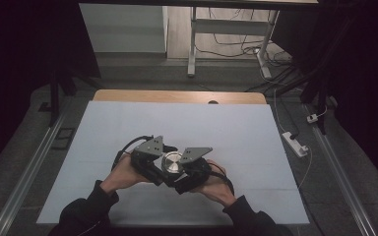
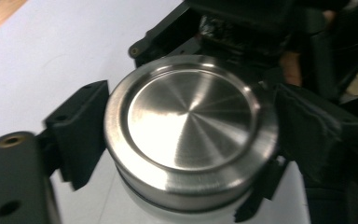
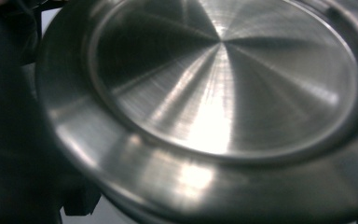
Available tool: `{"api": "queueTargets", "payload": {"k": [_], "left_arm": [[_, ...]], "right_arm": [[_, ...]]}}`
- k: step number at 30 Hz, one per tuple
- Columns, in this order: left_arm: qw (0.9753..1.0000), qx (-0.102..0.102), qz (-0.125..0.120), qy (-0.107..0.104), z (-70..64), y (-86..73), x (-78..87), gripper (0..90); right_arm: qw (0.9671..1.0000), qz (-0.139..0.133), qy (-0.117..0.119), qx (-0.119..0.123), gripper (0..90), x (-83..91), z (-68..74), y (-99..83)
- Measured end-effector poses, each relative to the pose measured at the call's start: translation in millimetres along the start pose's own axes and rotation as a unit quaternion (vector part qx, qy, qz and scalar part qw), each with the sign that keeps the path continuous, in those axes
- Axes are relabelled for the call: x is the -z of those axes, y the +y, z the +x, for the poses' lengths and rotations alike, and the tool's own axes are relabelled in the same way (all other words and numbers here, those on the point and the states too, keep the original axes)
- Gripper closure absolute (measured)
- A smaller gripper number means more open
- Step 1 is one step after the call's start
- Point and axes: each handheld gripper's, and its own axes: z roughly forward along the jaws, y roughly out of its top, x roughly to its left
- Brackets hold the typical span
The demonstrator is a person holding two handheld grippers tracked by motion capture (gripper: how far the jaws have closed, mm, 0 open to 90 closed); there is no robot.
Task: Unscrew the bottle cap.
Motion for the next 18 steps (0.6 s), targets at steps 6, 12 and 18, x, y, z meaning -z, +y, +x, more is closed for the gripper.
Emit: {"api": "queueTargets", "payload": {"k": [6,12,18], "left_arm": [[0.9987,0.024,-0.014,0.043,-3.0,2.5,-4.8,19.4],[0.9971,0.043,-0.033,0.053,-3.3,6.7,0.6,19.5],[0.9965,0.055,-0.04,0.049,-2.6,7.8,6.6,19.5]], "right_arm": [[0.9995,-0.001,-0.023,-0.02,14.7,0.7,-4.5,-0.8],[0.9989,-0.002,-0.037,-0.028,14.7,0.6,-6.6,-1.5],[0.9984,-0.007,-0.044,-0.036,14.7,2.0,-9.2,-1.9]]}}
